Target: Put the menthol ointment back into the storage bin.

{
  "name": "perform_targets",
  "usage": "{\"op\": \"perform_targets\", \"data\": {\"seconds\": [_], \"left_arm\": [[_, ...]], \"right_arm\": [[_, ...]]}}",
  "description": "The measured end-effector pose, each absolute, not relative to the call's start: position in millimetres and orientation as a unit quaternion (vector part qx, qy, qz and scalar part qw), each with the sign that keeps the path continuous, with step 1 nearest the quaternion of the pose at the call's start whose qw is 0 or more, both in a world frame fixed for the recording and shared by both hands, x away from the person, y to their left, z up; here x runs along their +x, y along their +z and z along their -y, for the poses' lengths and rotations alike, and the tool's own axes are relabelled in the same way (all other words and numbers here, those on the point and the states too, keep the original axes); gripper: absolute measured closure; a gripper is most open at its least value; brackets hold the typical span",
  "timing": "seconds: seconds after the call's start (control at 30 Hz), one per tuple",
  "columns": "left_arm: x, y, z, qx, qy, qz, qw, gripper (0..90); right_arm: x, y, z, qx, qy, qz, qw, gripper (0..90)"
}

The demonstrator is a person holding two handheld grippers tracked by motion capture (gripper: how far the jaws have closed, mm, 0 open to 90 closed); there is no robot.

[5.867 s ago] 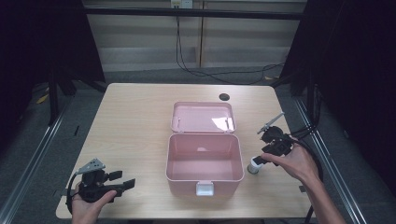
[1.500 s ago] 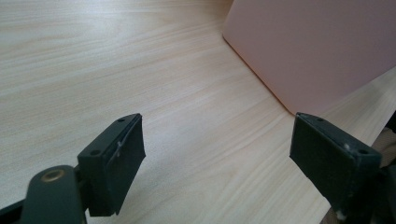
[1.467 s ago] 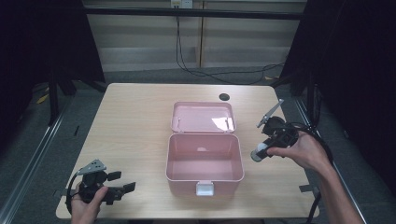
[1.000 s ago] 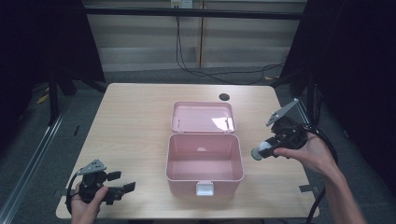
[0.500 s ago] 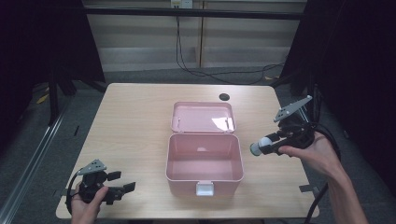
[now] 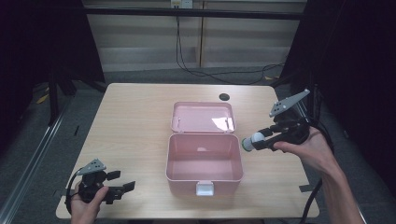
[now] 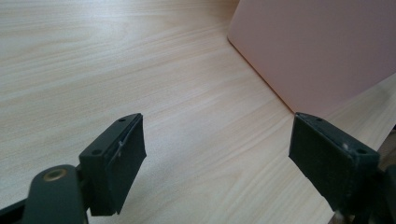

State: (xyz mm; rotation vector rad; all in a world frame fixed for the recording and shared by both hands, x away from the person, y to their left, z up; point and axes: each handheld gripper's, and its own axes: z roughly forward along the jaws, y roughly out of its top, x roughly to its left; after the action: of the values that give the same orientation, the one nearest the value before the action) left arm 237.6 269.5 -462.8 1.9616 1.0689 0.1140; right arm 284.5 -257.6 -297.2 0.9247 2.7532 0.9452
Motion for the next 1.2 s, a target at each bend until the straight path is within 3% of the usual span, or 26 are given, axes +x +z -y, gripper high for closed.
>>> {"op": "perform_targets", "data": {"seconds": [1.2], "left_arm": [[239.5, -463.0, -268.6, 0.788, 0.044, -0.431, 0.438, 18.6]], "right_arm": [[313.4, -293.2, 186.9, 0.225, 0.264, -0.937, 0.046, 51.5]]}}
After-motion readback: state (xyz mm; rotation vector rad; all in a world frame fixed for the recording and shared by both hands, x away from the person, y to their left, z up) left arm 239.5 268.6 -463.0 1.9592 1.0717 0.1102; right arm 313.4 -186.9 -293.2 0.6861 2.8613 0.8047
